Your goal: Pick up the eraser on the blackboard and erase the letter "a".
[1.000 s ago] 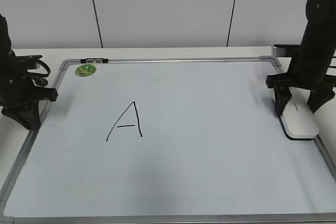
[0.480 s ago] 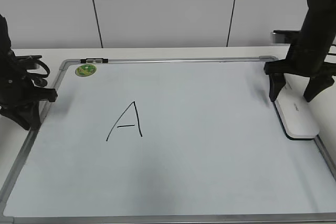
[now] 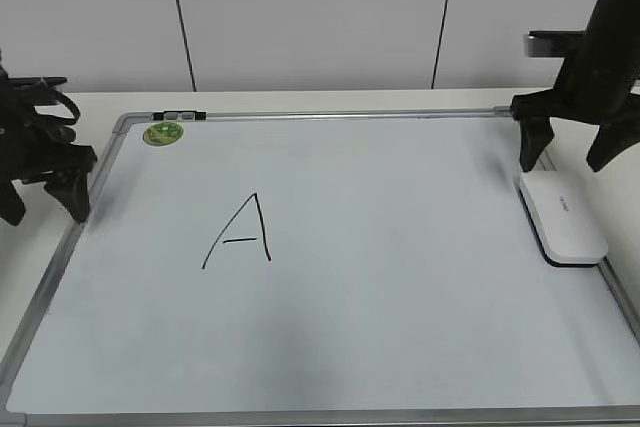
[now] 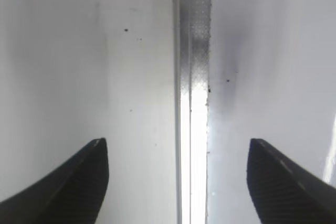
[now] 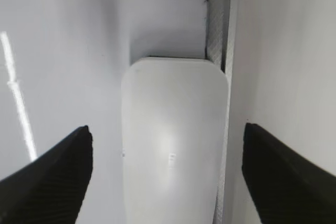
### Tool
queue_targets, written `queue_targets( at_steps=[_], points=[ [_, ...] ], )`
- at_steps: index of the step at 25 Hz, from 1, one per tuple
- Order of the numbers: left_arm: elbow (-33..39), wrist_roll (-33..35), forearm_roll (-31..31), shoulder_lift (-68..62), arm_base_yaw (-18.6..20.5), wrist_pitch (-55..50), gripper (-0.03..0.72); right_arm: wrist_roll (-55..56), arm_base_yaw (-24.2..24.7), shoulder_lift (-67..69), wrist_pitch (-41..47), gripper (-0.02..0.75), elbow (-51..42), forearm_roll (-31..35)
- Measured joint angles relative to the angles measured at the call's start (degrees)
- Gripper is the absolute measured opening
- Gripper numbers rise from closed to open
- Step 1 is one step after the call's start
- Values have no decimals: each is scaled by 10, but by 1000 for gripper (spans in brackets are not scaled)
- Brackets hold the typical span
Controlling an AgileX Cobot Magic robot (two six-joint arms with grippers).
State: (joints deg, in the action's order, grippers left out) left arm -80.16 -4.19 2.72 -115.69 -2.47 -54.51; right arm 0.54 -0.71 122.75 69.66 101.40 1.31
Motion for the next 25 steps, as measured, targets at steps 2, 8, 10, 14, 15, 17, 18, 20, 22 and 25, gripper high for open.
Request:
queue_targets(
  at_steps=[2, 8, 10, 14, 15, 17, 18, 20, 22, 25],
  points=[
    [0, 0, 0, 10, 0, -9, 612, 0, 0, -14, 0, 662, 0, 0],
    [0, 0, -1, 30, 0, -53, 572, 2, 0, -74, 1, 640, 0, -1],
    [0, 0, -1, 30, 0, -75, 552, 3, 0, -84, 2, 626, 0, 0],
    [1, 0, 8, 34, 0, -109, 526, 8, 0, -135, 2, 551, -17, 1],
    [1, 0, 9, 40, -1, -112, 523, 11, 0, -154, 2, 540, -32, 1],
    [2, 0, 9, 59, -5, -114, 518, 13, 0, -182, 4, 531, -59, 1],
    [2, 0, 9, 72, -8, -114, 517, 14, 0, -193, 5, 529, -75, 1],
    [2, 0, 6, 108, -16, -114, 516, 14, 0, -222, 5, 525, -107, 2],
    [2, -4, -5, 146, -27, -112, 516, 14, 0, -240, 5, 524, -128, 2],
    [2, -17, -27, 203, -43, -111, 515, 14, 0, -311, 6, 524, -200, 2]
  ],
)
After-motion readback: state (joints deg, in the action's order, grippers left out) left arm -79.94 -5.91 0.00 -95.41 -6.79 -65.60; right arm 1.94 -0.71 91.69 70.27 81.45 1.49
